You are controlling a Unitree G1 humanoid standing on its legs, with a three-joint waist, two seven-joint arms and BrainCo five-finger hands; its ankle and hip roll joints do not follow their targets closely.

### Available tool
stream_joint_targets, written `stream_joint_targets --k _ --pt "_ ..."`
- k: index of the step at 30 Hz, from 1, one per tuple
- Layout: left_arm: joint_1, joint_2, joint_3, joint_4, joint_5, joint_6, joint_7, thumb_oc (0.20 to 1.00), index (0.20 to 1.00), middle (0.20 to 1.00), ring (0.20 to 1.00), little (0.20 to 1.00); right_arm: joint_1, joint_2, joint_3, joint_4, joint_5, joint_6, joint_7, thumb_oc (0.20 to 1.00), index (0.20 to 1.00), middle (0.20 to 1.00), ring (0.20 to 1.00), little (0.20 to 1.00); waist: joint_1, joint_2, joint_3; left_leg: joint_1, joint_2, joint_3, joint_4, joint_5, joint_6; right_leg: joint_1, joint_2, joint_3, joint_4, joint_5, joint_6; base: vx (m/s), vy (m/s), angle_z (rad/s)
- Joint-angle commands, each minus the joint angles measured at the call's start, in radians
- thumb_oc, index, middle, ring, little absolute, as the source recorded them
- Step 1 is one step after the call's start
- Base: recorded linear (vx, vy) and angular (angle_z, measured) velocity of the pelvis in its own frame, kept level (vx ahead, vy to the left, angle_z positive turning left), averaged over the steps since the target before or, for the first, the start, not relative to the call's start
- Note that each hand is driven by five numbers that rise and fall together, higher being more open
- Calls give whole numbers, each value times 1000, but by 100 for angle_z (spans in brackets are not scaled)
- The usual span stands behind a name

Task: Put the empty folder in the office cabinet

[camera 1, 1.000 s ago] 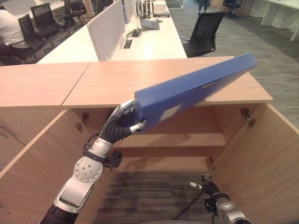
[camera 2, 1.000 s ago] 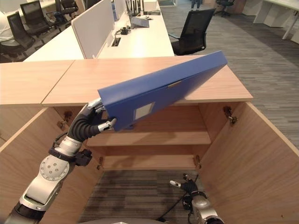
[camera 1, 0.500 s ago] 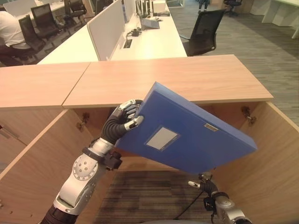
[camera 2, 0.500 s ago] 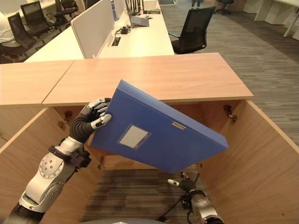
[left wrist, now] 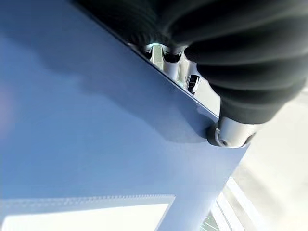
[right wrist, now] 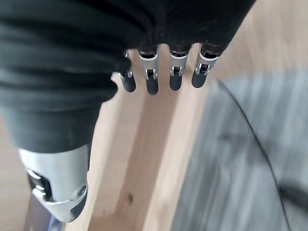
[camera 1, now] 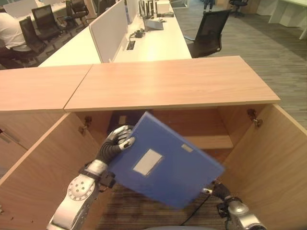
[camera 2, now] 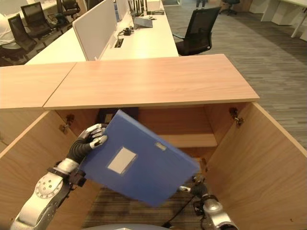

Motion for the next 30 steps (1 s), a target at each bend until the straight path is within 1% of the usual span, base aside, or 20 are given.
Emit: stream_joint_targets --k 1,3,4,6,8,9,10,11,13,16,17,18,19,20,21,22,25,26,30 --pt "-18 59 34 -49 68 -50 0 200 200 200 200 200 -56 -21 9 29 -69 0 -44 1000 1000 1000 1000 1000 14 -80 -20 -4 -25 -29 3 -83 19 35 -79 26 0 -40 105 0 0 0" --pt "19 60 79 -30 120 -43 -2 200 200 200 200 200 -51 -72 1 6 -218 36 -62 1000 1000 1000 1000 1000 17 -79 -19 -3 -25 -30 3 -87 20 36 -78 24 0 -44 105 10 0 3" --pt "24 56 88 -16 141 -44 1 200 200 200 200 200 -49 -84 -5 -4 -245 45 -67 1000 1000 1000 1000 1000 17 -80 -20 -3 -25 -31 3 -88 21 36 -79 23 0 -45 105 0 0 0" --pt "13 50 88 22 189 -46 8 200 200 200 200 200 -54 -97 -32 15 -255 58 -92 1000 1000 1000 1000 1000 16 -79 -22 -4 -26 -33 3 -88 22 37 -79 24 0 -46 105 0 0 0" --pt "14 50 113 36 243 -42 22 200 200 200 200 200 -66 -116 -49 15 -313 77 -119 1000 1000 1000 1000 1000 19 -80 -23 -5 -26 -36 3 -89 23 36 -78 23 0 -47 104 9 -4 5" --pt "14 49 113 36 244 -42 23 200 200 200 200 200 -67 -116 -49 15 -314 78 -120 1000 1000 1000 1000 1000 18 -80 -22 -5 -26 -36 3 -89 23 36 -78 22 0 -47 104 7 -5 5" --pt "8 47 123 43 280 -41 31 200 200 200 200 200 -80 -129 -58 19 -348 94 -143 1000 1000 1000 1000 1000 19 -80 -23 -6 -26 -37 3 -90 24 36 -79 22 0 -48 104 0 0 0" --pt "7 46 123 43 282 -41 31 200 200 200 200 200 -80 -129 -59 18 -348 95 -143 1000 1000 1000 1000 1000 19 -80 -23 -7 -26 -37 3 -90 24 36 -79 22 0 -48 104 0 0 0" --pt "-16 39 130 46 335 -50 56 200 200 200 200 200 -101 -135 -61 -17 -361 86 -163 1000 1000 1000 1000 1000 22 -82 -22 -7 -25 -37 3 -90 24 35 -78 22 0 -49 104 0 0 0" --pt "-33 37 122 41 351 -57 63 200 200 200 200 200 -107 -132 -48 -75 -362 68 -147 1000 1000 1000 1000 1000 22 -83 -21 -6 -25 -34 3 -89 23 34 -79 22 0 -49 104 0 0 0" --pt "-53 35 105 30 366 -67 67 200 200 200 200 200 -110 -126 -16 -148 -369 42 -119 1000 1000 1000 1000 1000 22 -85 -20 -6 -25 -33 3 -87 22 33 -79 23 0 -49 103 0 0 0" --pt "-54 35 105 31 367 -68 68 200 200 200 200 200 -109 -127 -16 -151 -369 42 -117 1000 1000 1000 1000 1000 21 -85 -20 -6 -25 -33 3 -87 22 34 -79 24 0 -49 103 0 0 0" --pt "-63 35 97 27 371 -76 71 200 200 200 200 200 -111 -125 1 -185 -365 29 -102 1000 1000 1000 1000 1000 21 -86 -19 -6 -25 -32 3 -86 21 33 -80 24 0 -48 102 0 0 0" --pt "-92 41 69 8 378 -89 69 200 200 200 200 200 -124 -123 54 -250 -358 -2 -56 1000 1000 1000 1000 1000 21 -89 -19 -6 -24 -31 3 -86 20 33 -79 24 0 -49 102 0 0 0" --pt "-103 43 60 3 380 -93 70 200 200 200 200 200 -128 -120 71 -273 -350 -13 -42 1000 1000 1000 1000 1000 21 -89 -19 -5 -23 -31 3 -85 19 34 -79 24 0 -49 101 0 0 0" --pt "-105 44 60 5 380 -94 70 200 200 200 200 200 -128 -120 71 -274 -348 -13 -41 1000 1000 1000 1000 1000 21 -89 -19 -5 -23 -31 3 -85 19 34 -79 24 0 -49 101 0 0 0" --pt "-130 49 31 -5 380 -100 72 200 200 200 200 200 -148 -113 127 -325 -325 -35 11 1000 1000 1000 1000 1000 22 -92 -21 -3 -22 -31 3 -84 18 35 -79 23 0 -49 101 0 0 0" --pt "-142 54 20 -8 383 -105 73 200 200 200 200 200 -158 -109 153 -350 -298 -41 43 1000 1000 1000 1000 1000 22 -93 -21 -2 -21 -31 3 -83 16 36 -78 24 0 -50 100 0 0 0" --pt "-158 70 4 -24 410 -114 75 200 200 200 200 200 -190 -102 199 -406 -255 -53 92 1000 1000 1000 1000 1000 26 -95 -23 -2 -20 -29 3 -82 14 36 -78 24 0 -49 99 0 0 0"
